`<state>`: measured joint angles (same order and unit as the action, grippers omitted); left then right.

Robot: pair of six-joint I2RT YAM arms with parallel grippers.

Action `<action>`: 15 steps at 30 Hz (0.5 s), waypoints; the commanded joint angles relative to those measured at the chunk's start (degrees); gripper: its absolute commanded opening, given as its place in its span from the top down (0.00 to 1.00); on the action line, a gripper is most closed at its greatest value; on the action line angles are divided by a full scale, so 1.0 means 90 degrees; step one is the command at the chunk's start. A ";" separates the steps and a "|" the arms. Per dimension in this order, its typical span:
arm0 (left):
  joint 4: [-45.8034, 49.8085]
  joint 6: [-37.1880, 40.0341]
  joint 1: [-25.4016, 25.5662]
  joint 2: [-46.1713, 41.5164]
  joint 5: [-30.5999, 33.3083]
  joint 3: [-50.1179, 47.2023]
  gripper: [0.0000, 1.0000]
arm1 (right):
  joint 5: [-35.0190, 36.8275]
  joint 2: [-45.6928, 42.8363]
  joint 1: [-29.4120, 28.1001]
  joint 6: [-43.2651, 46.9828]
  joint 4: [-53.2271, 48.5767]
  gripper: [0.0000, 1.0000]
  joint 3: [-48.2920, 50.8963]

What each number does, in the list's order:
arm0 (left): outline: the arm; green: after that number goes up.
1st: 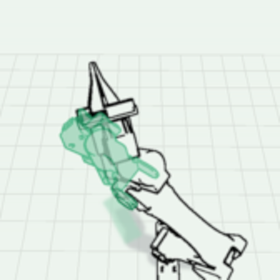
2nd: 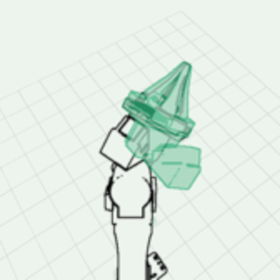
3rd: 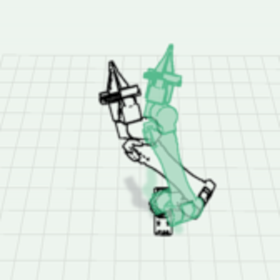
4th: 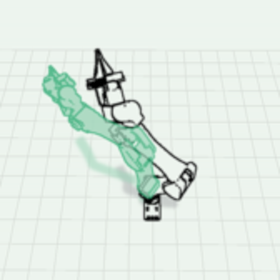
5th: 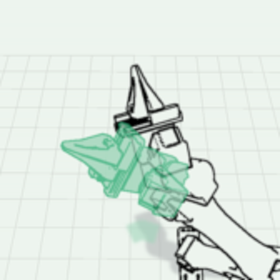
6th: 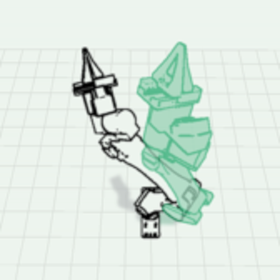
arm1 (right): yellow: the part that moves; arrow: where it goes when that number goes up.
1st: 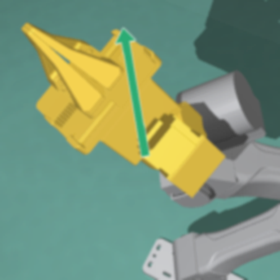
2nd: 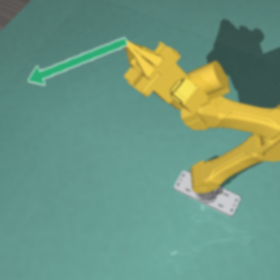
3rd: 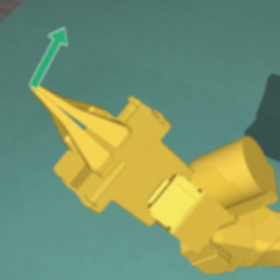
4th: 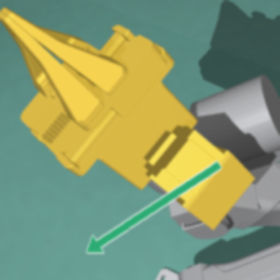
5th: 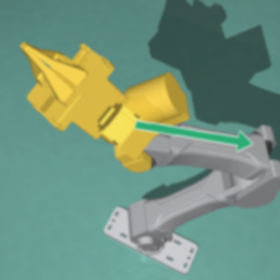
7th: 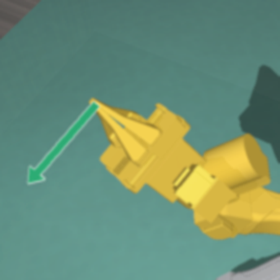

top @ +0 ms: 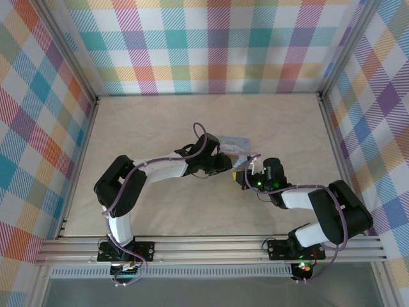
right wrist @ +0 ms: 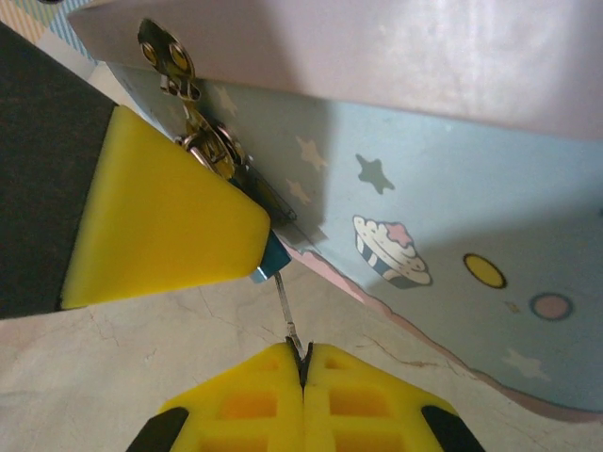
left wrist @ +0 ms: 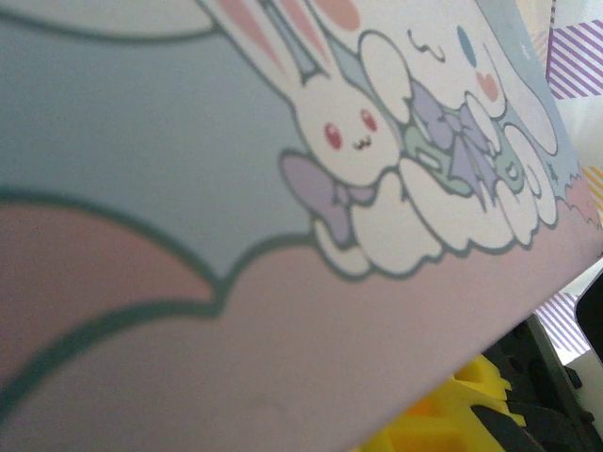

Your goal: Unlock the padlock with the key

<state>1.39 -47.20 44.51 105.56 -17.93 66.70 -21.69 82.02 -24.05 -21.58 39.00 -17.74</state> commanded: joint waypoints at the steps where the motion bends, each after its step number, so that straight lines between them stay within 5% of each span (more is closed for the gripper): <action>1: -0.0256 -0.0050 0.0100 -0.0371 0.0004 0.0246 0.93 | -0.0055 -0.0137 0.0025 0.0034 0.0372 1.00 0.0086; 15: -0.0233 -0.0051 0.0096 -0.0342 -0.0072 0.0284 0.93 | -0.0155 -0.0073 0.0041 -0.0023 0.0664 1.00 0.0069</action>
<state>1.39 -47.22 44.51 105.51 -17.96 66.72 -21.74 81.91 -24.01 -21.78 41.06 -17.34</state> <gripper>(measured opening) 0.213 0.048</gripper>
